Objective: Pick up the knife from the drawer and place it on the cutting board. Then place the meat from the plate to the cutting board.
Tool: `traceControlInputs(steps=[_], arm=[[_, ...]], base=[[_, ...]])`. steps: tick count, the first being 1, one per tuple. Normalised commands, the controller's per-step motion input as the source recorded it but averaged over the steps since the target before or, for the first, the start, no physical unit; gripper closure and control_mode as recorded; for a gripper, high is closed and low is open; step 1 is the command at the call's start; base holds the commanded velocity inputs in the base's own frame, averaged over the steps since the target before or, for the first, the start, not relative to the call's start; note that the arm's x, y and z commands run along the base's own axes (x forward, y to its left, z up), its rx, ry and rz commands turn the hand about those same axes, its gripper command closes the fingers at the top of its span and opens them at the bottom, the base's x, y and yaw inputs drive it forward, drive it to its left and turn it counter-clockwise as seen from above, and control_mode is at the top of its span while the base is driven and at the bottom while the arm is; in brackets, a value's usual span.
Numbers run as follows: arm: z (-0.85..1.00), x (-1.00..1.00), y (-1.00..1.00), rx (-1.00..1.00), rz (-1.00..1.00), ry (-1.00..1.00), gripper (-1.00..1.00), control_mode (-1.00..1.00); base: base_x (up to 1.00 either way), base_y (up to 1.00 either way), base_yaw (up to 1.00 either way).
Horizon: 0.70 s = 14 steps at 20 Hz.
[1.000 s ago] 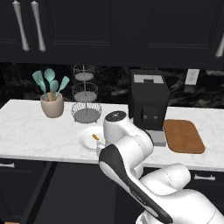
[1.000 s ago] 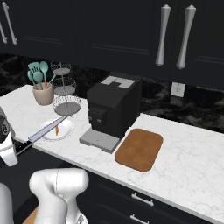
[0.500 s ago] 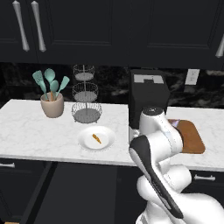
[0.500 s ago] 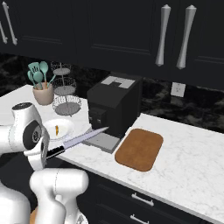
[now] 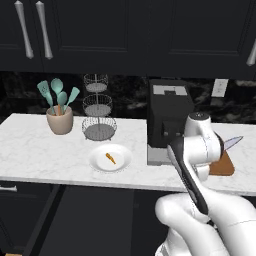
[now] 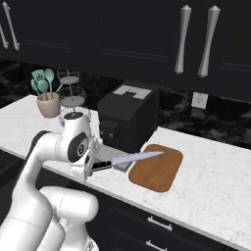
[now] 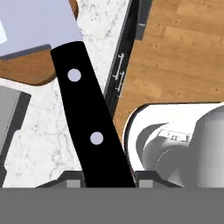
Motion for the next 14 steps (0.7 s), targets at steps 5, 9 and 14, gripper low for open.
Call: traceControlInputs(steps=[5,9,14], arm=[[-0.14,0.71,-1.00,0.01,-0.08,0.00,1.00,-1.00],[-0.13,0.70,-1.00,0.03,0.01,0.00,1.00,-1.00],[-0.24,0.43,-1.00,0.00,0.13,0.00,1.00,-1.00]], base=[[0.00,0.00,0.00],[0.00,0.00,0.00],[0.00,0.00,0.00]])
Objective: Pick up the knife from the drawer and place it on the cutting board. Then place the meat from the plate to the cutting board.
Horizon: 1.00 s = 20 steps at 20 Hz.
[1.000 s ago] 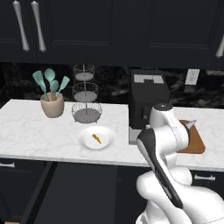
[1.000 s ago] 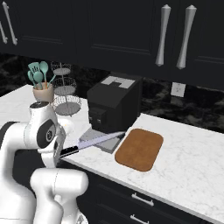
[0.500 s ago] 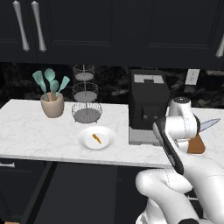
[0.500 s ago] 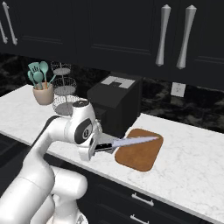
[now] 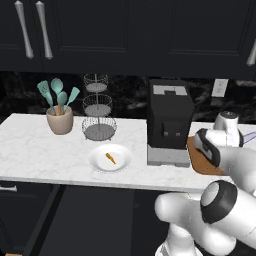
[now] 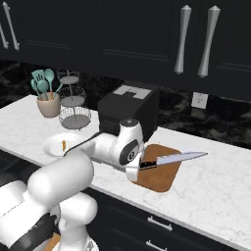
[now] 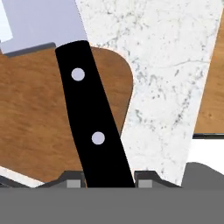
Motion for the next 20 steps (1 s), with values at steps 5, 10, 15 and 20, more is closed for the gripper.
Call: traceControlInputs(steps=[5,10,15,20], arm=[[-0.15,0.11,-0.99,0.00,0.33,0.02,1.00,-1.00],[-0.14,0.08,-0.51,0.00,0.51,0.06,1.00,-1.00],[-0.11,0.04,-0.10,-0.01,0.61,0.00,1.00,-1.00],[-0.12,0.00,-0.04,-0.02,0.60,0.00,1.00,-1.00]], base=[[0.00,0.00,0.00],[0.00,0.00,0.00],[0.00,0.00,0.00],[0.00,0.00,0.00]])
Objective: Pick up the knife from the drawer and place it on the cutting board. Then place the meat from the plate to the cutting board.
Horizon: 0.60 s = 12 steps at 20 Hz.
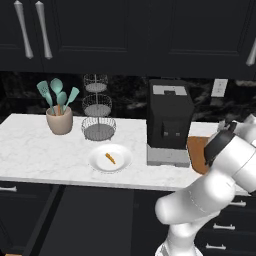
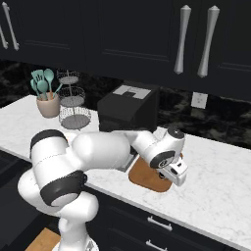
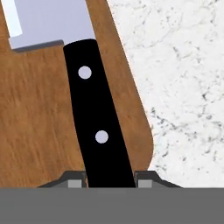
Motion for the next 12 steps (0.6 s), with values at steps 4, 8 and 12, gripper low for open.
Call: traceControlInputs(steps=[4,8,12], arm=[[-0.19,0.00,0.00,-0.04,0.52,0.00,1.00,-1.00],[-0.18,0.17,-0.01,0.00,0.37,0.00,1.00,-1.00],[-0.18,0.32,-0.09,0.00,0.24,0.01,1.00,-1.00]], base=[[0.00,0.00,0.00],[0.00,0.00,0.00],[0.00,0.00,0.00]])
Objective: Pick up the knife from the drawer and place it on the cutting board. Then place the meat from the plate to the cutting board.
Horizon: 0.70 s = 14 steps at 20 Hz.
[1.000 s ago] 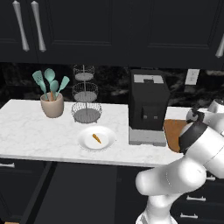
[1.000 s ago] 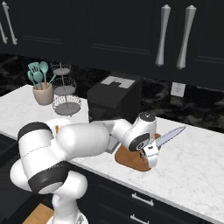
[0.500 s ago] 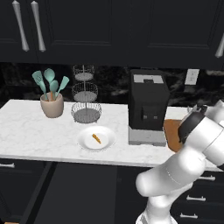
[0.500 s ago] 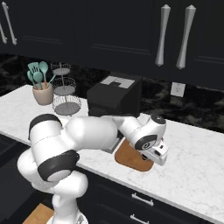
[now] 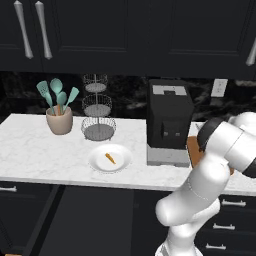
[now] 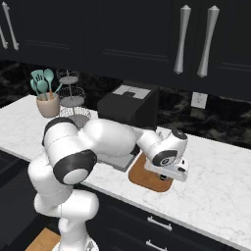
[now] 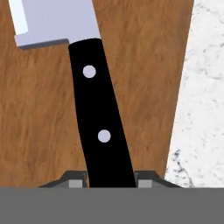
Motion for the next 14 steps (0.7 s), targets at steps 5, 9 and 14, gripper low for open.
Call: traceControlInputs(steps=[5,9,14], arm=[[-0.21,0.23,-0.41,0.00,0.14,0.00,1.00,-1.00],[-0.44,0.15,-0.39,0.00,0.10,-0.02,1.00,-1.00],[-0.22,0.17,-0.03,0.00,0.07,-0.03,1.00,-1.00]], base=[[0.00,0.00,0.00],[0.00,0.00,0.00],[0.00,0.00,0.00]])
